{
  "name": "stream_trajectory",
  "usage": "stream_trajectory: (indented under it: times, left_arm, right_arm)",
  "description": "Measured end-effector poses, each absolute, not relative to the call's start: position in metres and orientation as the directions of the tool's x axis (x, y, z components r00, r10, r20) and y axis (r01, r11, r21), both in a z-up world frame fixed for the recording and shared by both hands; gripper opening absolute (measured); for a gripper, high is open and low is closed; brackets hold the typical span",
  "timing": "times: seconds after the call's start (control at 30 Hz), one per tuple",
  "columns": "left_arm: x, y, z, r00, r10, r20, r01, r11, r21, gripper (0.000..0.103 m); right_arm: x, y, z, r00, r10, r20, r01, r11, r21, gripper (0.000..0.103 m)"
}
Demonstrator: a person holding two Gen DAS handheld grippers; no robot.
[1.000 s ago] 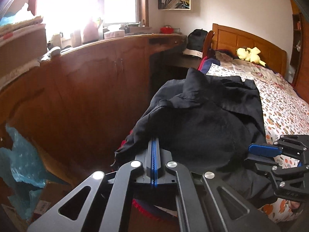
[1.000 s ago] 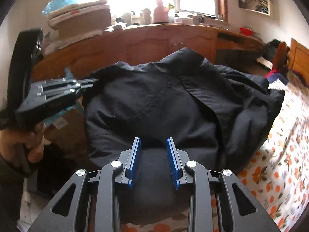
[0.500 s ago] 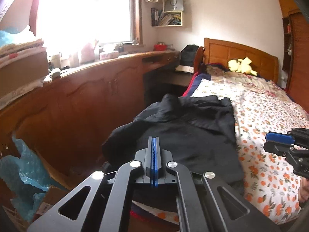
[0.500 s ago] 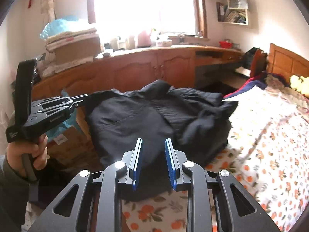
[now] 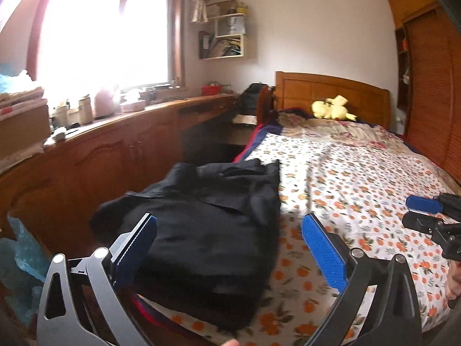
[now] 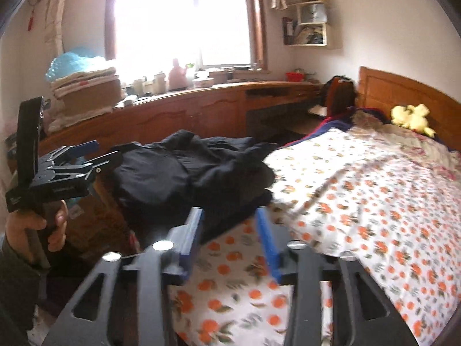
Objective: Fold large clothes
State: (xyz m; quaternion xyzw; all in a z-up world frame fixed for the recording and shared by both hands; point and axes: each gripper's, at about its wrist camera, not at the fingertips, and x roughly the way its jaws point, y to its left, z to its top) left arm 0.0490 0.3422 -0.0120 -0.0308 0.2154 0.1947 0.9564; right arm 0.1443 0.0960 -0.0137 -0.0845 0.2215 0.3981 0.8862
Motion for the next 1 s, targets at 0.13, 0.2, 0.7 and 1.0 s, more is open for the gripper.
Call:
stream_trajectory:
  times: [0.13,0.2,0.7,1.0]
  left_arm:
    - [0.06,0.301,-0.019,0.846,0.303,-0.439,-0.322,0.946,0.032,0.101]
    - [0.065,0.285,-0.023,0.846,0.288,-0.448,-0.303,0.952,0.04,0.101]
    - [0.093,0.137,-0.064,0.874,0.061,-0.482,-0.07,0.998,-0.001,0.101]
    - [0.093,0.071,-0.053,0.887,-0.034,-0.461,0.019,0.999,-0.038,0.101]
  right_arm:
    - [0.14,0.058,-0.02,0.626,0.638,-0.448,-0.705,0.709,0.025,0.069]
    - [0.136,0.034,-0.024,0.652,0.617,-0.441,-0.679,0.734,0.023,0.072]
    - [0.109,-0.113,-0.059,0.783,0.435,-0.445,-0.458,0.887,0.059,0.095]
    - [0.077,-0.177,-0.045,0.867,0.3,-0.398,-0.291,0.953,0.083,0.095]
